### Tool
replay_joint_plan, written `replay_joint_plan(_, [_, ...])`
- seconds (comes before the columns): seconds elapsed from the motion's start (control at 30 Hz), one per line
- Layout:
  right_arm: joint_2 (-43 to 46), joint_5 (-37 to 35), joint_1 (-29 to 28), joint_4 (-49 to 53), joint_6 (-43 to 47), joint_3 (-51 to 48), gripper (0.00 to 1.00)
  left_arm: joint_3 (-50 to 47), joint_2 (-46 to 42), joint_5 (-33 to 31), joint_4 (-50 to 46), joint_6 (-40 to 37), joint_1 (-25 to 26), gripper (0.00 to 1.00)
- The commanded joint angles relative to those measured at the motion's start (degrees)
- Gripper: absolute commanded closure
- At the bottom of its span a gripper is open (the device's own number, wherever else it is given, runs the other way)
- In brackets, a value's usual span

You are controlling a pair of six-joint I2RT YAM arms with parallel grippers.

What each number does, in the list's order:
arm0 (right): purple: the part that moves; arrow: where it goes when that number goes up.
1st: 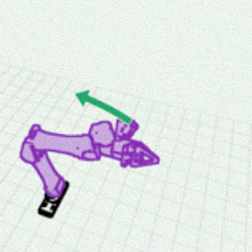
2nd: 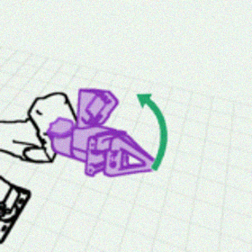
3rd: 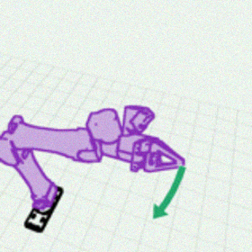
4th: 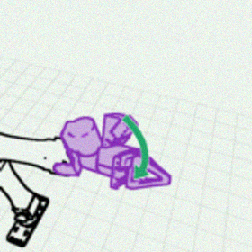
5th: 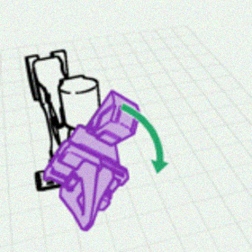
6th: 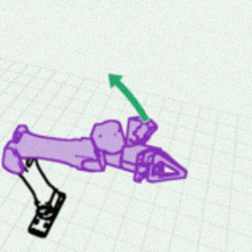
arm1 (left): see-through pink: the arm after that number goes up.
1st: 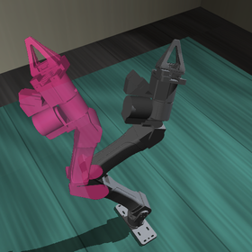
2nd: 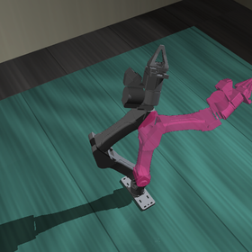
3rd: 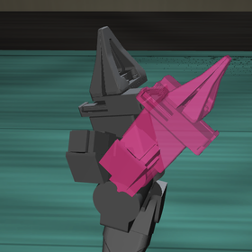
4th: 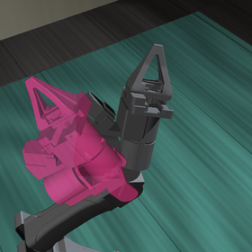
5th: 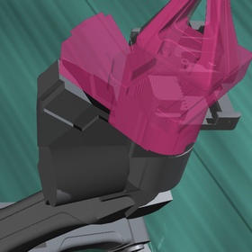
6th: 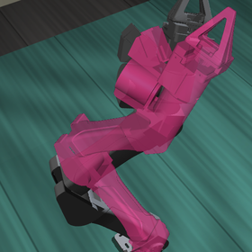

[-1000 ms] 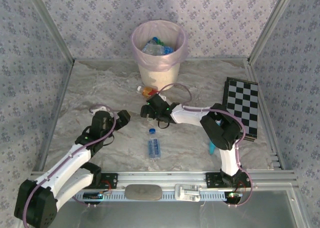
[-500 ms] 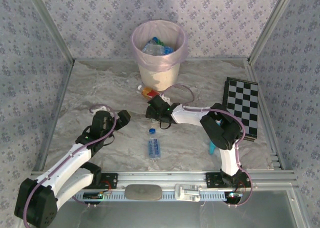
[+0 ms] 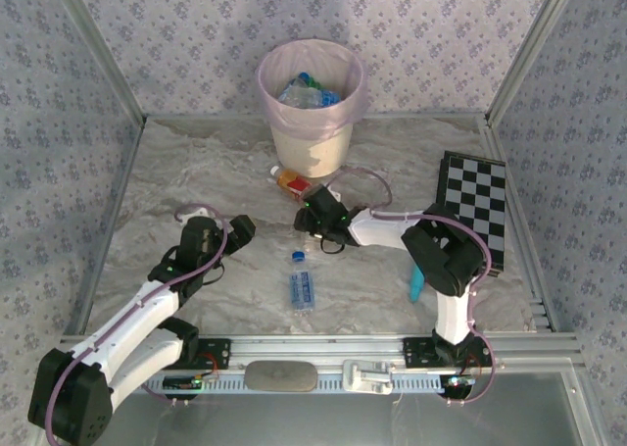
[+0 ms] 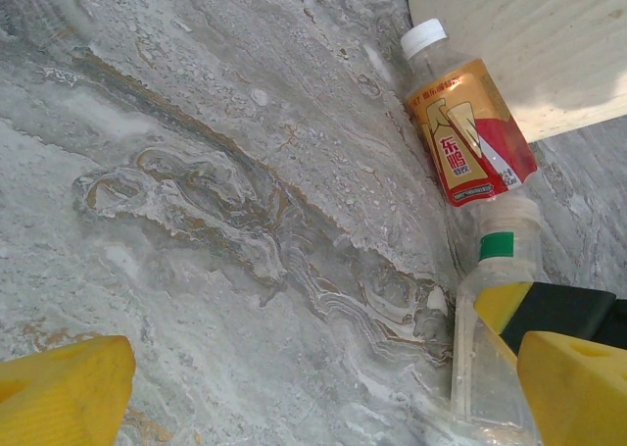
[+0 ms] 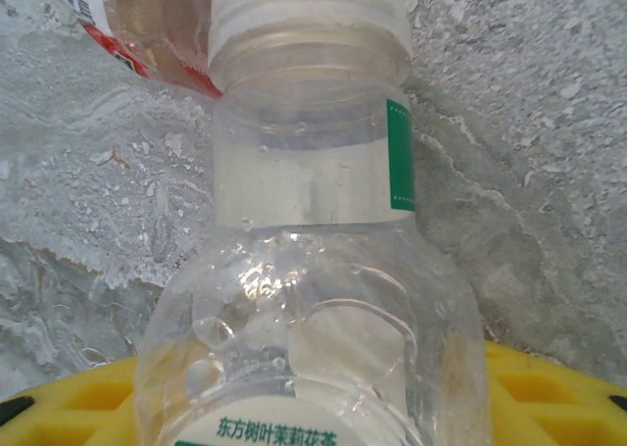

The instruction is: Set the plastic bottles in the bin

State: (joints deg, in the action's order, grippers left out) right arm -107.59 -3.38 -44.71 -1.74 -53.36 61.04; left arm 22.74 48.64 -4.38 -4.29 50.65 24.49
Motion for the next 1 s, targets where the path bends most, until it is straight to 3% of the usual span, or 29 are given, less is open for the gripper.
replay_joint_plan(0.0, [1.01, 3.74, 2.66, -5.25, 1.22, -4.57, 0.48, 0.64, -0.31, -1.1, 0.85, 0.53, 0.1, 0.0])
replay_joint_plan(0.27, [12.65, 8.64, 8.38, -17.91, 5.78, -14.55, 0.53, 1.16, 1.05, -1.55, 2.74, 0.69, 1.06, 0.0])
replay_joint_plan(0.5, [26.61, 8.96, 15.39, -11.62, 16.36, -14.41, 0.52, 1.76, 3.06, -2.34, 5.08, 0.47, 3.01, 0.0])
replay_joint_plan(0.73, [36.25, 2.07, 18.92, -0.16, 29.99, -3.45, 0.51, 3.05, 5.27, -2.21, 7.41, -1.13, 4.04, 0.0])
replay_joint_plan(0.97, [30.26, 2.25, 21.58, 4.42, 38.51, 14.5, 0.51, 3.38, 5.35, -1.36, 6.72, -3.32, 4.68, 0.0])
